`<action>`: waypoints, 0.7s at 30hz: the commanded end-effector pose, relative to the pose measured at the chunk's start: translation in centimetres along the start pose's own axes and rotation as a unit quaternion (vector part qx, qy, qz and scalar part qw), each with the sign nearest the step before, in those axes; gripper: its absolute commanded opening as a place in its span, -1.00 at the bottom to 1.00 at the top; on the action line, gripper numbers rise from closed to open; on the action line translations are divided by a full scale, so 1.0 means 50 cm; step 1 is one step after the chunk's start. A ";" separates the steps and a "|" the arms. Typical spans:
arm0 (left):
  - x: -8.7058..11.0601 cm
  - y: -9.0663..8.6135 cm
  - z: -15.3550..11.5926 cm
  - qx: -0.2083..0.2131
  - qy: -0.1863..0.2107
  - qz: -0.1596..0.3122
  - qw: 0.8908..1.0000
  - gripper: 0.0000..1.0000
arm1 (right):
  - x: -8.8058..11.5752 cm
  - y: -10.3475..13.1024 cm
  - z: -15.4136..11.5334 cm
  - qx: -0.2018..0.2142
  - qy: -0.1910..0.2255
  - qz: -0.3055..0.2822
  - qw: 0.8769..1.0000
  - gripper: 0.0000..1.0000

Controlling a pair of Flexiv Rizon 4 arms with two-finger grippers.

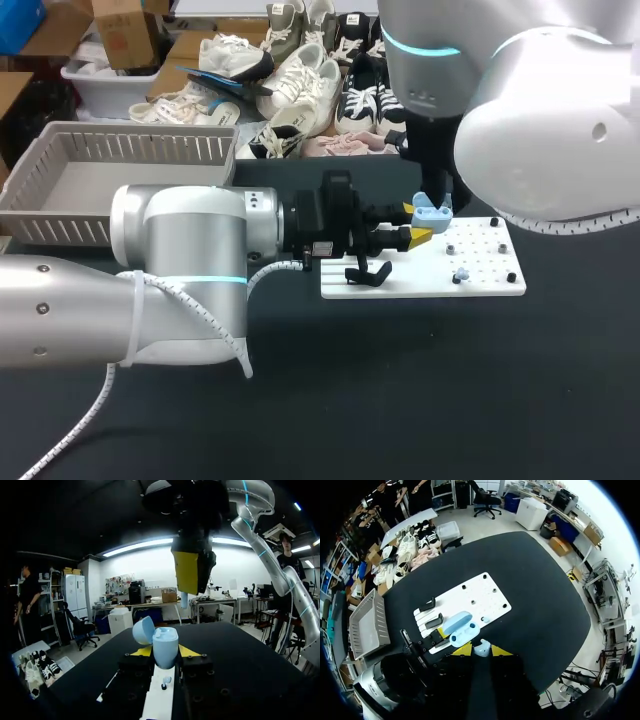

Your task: Pick up each earbud case from the left stands, insert the matching earbuds, close the lid, and place the case in the box.

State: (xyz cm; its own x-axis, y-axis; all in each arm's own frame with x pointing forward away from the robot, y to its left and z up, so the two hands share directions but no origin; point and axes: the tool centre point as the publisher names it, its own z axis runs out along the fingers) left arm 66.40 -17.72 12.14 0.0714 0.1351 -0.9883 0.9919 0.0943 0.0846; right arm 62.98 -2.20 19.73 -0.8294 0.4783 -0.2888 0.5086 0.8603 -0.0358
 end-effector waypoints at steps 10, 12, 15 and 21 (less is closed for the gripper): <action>0.002 -0.002 0.001 -0.003 -0.002 0.001 1.000 -1.00 | -0.008 0.014 0.019 0.009 0.007 0.001 1.000 -1.00; 0.002 -0.002 0.001 -0.003 -0.002 0.001 1.000 -1.00 | -0.008 0.015 0.023 0.009 0.008 0.001 1.000 -1.00; 0.002 -0.002 0.001 -0.003 -0.002 0.001 1.000 -1.00 | -0.010 0.016 0.026 0.010 0.010 0.001 1.000 -1.00; 0.002 -0.002 0.001 -0.003 -0.002 0.001 1.000 -1.00 | -0.015 0.017 0.033 0.011 0.012 0.002 1.000 -1.00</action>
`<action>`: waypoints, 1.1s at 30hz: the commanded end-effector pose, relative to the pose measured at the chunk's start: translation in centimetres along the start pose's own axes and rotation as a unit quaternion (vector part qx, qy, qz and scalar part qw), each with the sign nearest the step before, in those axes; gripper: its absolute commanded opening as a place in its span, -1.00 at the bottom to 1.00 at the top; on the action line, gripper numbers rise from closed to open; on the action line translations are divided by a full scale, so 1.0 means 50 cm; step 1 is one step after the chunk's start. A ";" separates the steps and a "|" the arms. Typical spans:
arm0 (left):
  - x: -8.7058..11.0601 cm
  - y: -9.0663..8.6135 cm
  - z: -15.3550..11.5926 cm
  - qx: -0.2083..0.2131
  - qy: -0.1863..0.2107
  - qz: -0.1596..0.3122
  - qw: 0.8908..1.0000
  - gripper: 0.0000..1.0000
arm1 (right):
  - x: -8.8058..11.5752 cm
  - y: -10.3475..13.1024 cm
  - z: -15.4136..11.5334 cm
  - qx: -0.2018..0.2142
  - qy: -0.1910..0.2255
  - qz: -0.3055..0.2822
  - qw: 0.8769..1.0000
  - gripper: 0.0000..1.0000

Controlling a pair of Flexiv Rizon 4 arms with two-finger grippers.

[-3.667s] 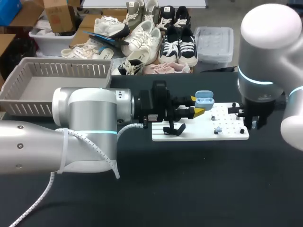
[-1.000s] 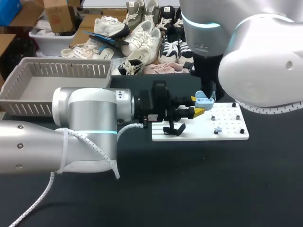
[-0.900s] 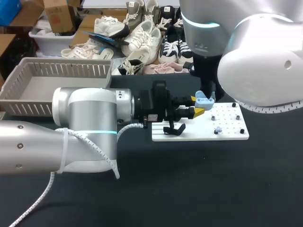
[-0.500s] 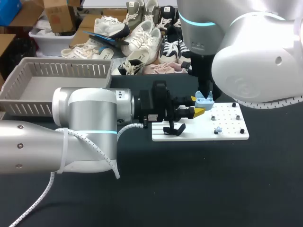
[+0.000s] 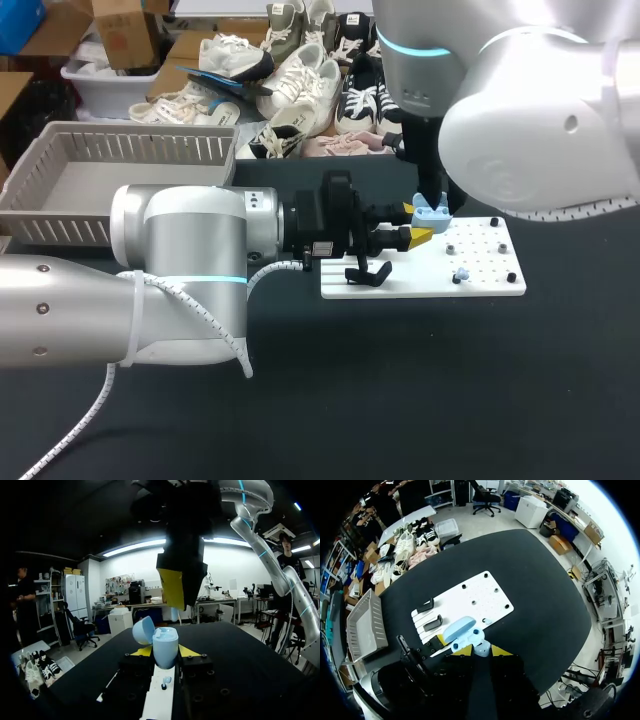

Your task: Pick up each earbud case from the left stands, insert the matching earbuds, close the lid, and place the case in the box.

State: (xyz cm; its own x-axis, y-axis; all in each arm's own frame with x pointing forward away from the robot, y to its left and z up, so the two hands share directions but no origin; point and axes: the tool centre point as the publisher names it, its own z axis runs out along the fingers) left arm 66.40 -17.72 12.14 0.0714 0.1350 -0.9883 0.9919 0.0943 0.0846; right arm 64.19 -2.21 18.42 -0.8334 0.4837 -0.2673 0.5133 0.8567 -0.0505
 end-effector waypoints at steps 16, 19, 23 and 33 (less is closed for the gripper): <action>0.002 -0.002 0.001 -0.003 -0.002 0.001 1.000 -1.00 | -0.012 0.012 0.011 0.001 -0.003 -0.009 1.000 -1.00; 0.002 -0.002 0.001 -0.003 -0.002 0.001 1.000 -1.00 | -0.012 0.013 0.014 0.001 -0.001 -0.009 1.000 -1.00; 0.002 -0.002 0.001 -0.003 -0.002 0.001 1.000 -1.00 | -0.012 0.013 0.017 0.001 0.002 -0.010 1.000 -1.00; 0.002 -0.002 0.001 -0.003 -0.002 0.001 1.000 -1.00 | -0.012 0.014 0.019 0.002 0.004 -0.010 1.000 -1.00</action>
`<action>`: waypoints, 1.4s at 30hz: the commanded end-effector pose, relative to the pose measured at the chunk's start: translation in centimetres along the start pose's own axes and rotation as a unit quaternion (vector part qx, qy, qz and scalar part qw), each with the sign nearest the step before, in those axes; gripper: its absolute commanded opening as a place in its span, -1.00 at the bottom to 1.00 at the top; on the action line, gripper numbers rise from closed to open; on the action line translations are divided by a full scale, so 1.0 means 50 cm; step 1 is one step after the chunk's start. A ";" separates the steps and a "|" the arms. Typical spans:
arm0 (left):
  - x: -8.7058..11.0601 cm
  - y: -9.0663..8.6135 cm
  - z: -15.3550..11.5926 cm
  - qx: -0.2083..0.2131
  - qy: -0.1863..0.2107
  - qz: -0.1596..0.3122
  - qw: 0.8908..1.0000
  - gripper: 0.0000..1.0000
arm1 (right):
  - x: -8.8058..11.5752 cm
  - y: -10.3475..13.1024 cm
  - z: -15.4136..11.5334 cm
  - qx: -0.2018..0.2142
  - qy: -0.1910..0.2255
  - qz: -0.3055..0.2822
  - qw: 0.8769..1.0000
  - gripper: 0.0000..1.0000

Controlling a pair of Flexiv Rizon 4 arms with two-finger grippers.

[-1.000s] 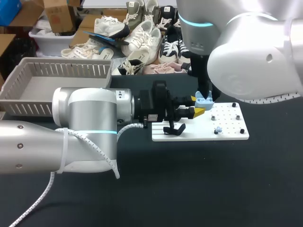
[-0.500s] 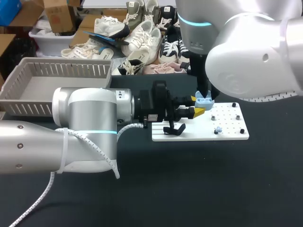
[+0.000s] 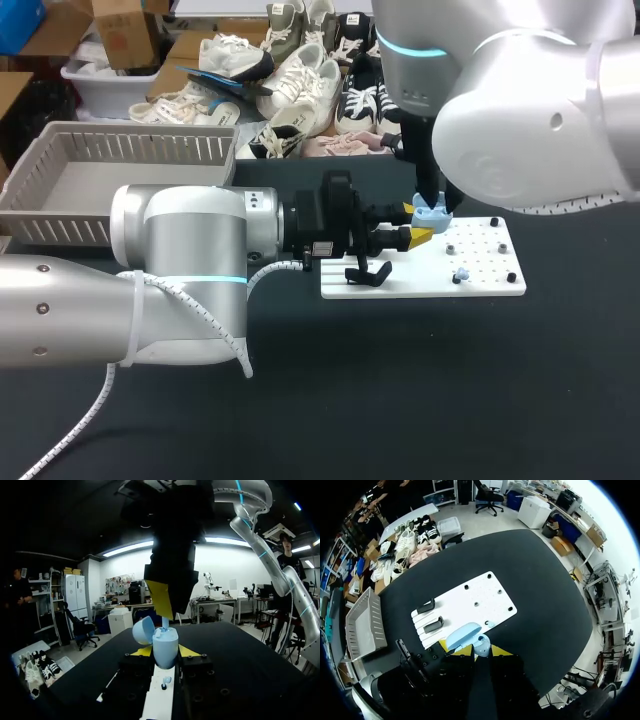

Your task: Pick up each earbud case from the left stands, insert the matching earbuds, close the lid, and place the case in the box.

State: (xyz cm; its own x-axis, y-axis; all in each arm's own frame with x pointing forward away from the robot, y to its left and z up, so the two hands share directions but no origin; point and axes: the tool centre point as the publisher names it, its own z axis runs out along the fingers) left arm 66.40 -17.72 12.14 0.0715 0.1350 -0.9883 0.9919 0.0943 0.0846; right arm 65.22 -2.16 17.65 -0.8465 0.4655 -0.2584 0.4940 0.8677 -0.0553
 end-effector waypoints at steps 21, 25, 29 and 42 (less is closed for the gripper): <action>0.002 -0.002 0.001 -0.003 -0.002 0.001 1.000 -1.00 | -0.002 0.008 0.003 0.000 0.003 0.000 1.000 -1.00; 0.002 -0.002 0.001 -0.003 -0.002 0.001 1.000 -1.00 | 0.002 0.008 0.006 0.001 0.005 0.000 1.000 -1.00; 0.002 -0.002 0.001 -0.003 -0.002 0.001 1.000 -1.00 | 0.002 0.007 0.007 0.001 0.006 0.000 1.000 -1.00; 0.002 -0.002 0.001 -0.003 -0.002 0.001 1.000 -1.00 | -0.006 -0.001 0.006 0.000 0.005 0.006 1.000 -1.00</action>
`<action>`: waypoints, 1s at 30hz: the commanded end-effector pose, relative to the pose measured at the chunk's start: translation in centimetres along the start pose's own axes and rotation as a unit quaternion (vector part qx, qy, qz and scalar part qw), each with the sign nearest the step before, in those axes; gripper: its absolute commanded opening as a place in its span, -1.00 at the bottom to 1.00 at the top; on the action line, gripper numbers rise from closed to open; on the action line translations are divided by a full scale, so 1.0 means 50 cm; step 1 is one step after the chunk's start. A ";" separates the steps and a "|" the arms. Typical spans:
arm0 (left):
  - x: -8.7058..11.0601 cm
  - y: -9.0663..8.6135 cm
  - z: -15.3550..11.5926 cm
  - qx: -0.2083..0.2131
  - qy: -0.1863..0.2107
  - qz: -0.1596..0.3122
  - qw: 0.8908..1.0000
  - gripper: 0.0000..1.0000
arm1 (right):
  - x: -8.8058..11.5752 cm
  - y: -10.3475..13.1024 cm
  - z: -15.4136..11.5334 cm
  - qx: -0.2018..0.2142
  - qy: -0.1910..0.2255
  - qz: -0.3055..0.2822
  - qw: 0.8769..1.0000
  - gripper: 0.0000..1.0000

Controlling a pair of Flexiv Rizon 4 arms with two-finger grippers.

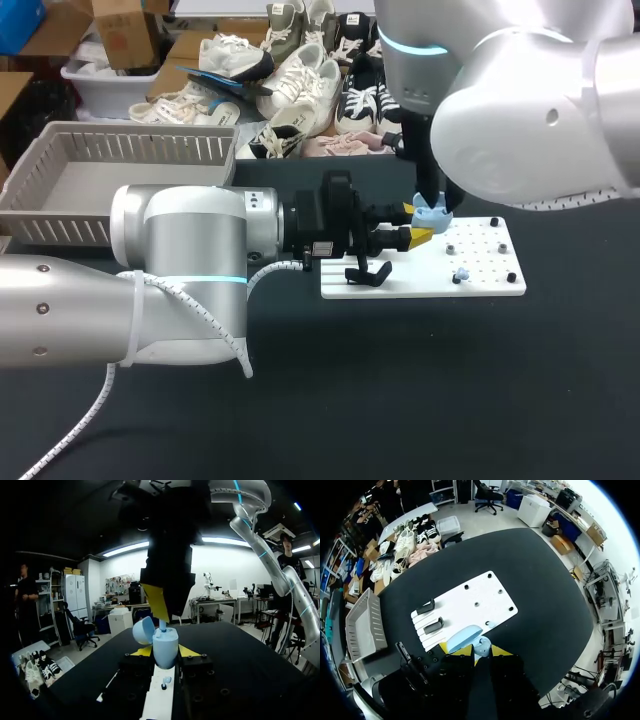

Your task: Pick up each earbud case from the left stands, insert the matching earbuds, close the lid, and place the case in the box.

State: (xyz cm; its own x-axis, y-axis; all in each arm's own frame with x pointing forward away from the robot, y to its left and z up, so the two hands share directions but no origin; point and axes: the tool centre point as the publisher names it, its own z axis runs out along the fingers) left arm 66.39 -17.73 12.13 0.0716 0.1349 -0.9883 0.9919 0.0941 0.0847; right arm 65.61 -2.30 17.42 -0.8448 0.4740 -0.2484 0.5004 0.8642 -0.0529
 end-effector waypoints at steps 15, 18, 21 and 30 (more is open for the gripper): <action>0.002 -0.001 0.001 -0.003 -0.001 0.001 1.000 -1.00 | 0.004 0.001 0.009 0.001 0.006 0.002 1.000 -1.00; 0.002 -0.001 0.001 -0.003 -0.001 0.001 1.000 -1.00 | 0.005 0.001 0.010 0.001 0.007 0.003 1.000 -1.00; 0.002 -0.001 0.001 -0.003 -0.001 0.001 1.000 -1.00 | 0.006 0.001 0.010 0.001 0.007 0.003 1.000 -1.00; 0.002 -0.001 0.001 -0.003 -0.001 0.001 1.000 -1.00 | 0.003 0.000 0.005 -0.001 0.005 0.003 1.000 -1.00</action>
State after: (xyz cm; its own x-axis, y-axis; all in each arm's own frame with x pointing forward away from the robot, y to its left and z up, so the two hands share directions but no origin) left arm 66.39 -17.73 12.13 0.0715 0.1350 -0.9883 0.9919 0.0942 0.0846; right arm 65.65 -2.21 17.02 -0.8456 0.4786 -0.2364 0.5022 0.8634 -0.0484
